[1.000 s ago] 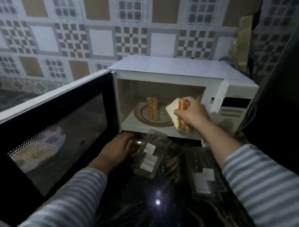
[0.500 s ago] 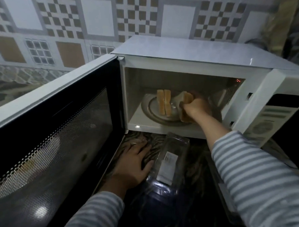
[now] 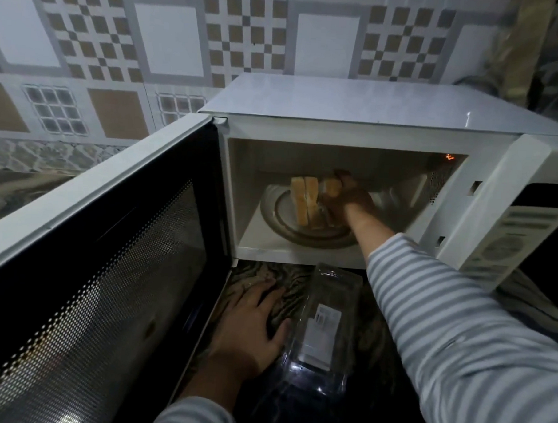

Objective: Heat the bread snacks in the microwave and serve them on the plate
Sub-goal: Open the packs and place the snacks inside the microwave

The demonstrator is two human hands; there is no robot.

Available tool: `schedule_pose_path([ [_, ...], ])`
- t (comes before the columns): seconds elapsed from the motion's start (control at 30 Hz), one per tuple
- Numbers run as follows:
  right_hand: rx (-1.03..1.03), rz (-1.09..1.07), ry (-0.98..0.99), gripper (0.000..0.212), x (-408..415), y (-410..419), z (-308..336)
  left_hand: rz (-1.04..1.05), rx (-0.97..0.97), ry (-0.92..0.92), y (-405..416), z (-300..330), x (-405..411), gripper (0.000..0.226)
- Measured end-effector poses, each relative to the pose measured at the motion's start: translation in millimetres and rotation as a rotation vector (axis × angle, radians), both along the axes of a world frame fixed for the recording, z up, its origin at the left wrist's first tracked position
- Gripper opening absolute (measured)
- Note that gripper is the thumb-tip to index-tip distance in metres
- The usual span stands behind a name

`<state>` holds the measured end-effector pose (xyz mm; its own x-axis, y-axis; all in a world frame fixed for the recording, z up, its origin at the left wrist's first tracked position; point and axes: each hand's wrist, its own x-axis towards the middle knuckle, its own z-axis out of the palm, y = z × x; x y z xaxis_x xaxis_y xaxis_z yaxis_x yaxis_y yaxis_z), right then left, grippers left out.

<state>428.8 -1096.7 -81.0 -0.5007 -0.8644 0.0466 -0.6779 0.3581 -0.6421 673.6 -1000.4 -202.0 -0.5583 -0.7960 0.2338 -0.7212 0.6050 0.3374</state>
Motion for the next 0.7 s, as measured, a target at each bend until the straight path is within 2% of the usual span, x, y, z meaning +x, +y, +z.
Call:
schedule_pose_path([
  [0.13, -0.05, 0.001, -0.134, 0.065, 3, 10, 11, -0.002, -0.02, -0.004, 0, 0, 0, 0.074],
  [0.27, -0.032, -0.069, -0.009, 0.056, 15, 47, 19, -0.027, 0.005, -0.016, 0, 2, -1, 0.08],
  [0.37, -0.037, -0.021, 0.003, 0.047, 32, 89, 19, -0.044, 0.02, -0.004, 0, 1, 0, 0.08],
  [0.43, -0.05, 0.027, -0.028, 0.046, 44, 119, 13, -0.02, 0.095, 0.096, 0, 4, -2, 0.078],
  [0.57, -0.027, 0.038, -0.03, 0.06, 61, 176, -11, 0.217, 0.371, 0.475, 11, 19, -5, 0.063],
  [0.63, -0.036, 0.016, -0.039, 0.065, 68, 200, -26, 0.245, 0.451, 0.532, 24, 28, -5, 0.059],
  [0.7, -0.068, 0.014, -0.094, 0.068, 76, 223, -37, 0.192, 0.46, 0.533, 43, 39, -7, 0.046],
])
